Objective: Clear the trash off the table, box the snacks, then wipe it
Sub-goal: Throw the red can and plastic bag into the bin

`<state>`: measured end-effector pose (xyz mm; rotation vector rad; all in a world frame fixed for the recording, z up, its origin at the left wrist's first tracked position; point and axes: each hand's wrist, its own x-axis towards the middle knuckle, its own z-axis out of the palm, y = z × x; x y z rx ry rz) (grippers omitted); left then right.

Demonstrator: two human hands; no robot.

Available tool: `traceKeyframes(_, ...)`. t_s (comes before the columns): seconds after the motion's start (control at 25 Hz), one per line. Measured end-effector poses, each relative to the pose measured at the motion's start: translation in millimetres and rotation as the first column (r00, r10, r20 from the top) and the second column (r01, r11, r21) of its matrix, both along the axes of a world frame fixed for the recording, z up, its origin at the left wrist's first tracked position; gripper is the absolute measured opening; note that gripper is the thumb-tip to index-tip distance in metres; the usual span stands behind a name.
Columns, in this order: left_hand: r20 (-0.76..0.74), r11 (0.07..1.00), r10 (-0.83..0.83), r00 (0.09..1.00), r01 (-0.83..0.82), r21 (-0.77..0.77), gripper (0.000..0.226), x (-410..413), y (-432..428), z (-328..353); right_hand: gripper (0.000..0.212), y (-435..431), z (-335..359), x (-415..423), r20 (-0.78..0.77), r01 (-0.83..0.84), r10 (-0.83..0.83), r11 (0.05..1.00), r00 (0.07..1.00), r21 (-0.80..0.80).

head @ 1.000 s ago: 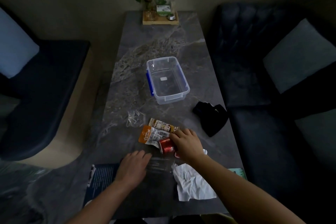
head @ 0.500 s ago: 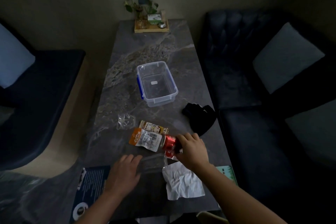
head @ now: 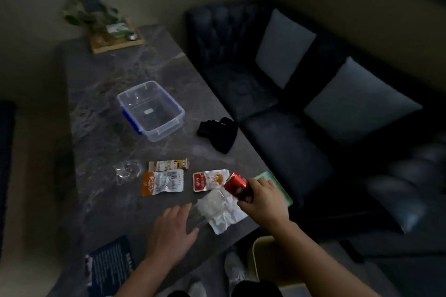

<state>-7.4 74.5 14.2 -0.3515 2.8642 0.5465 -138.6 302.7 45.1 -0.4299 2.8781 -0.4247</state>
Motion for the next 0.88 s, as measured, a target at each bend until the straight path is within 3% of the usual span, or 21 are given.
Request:
traceKeyframes(0.16, -0.056, 0.997, -0.029, 0.998, 0.033, 0.072, 0.069, -6.0, 19.7, -2.5, 0.050, 29.1, -8.8, 17.4, 0.020, 0.099, -0.098, 0.995, 0.995, -0.006)
traceKeyframes(0.52, 0.020, 0.971, -0.213, 0.977, 0.209, 0.118, 0.079, -26.4, 131.1, -15.9, 0.054, 154.5, -26.1, 44.3, 0.135, 0.368, -0.361, 0.930, 0.923, -0.026)
traceKeyframes(0.64, 0.116, 0.975, -0.186, 0.976, 0.168, 0.145, 0.077, -33.1, 176.9, -28.0, 0.058, 198.1, -48.5, 40.9, 0.236, 0.392, -0.375, 0.920, 0.896, -0.027)
traceKeyframes(0.88, 0.322, 0.988, -0.058, 0.945, 0.007, 0.156, 0.049, -35.6, 258.3, -77.3, 0.068, 262.2, -106.4, 21.2, 0.455, 0.405, -0.365, 0.914, 0.812, 0.011)
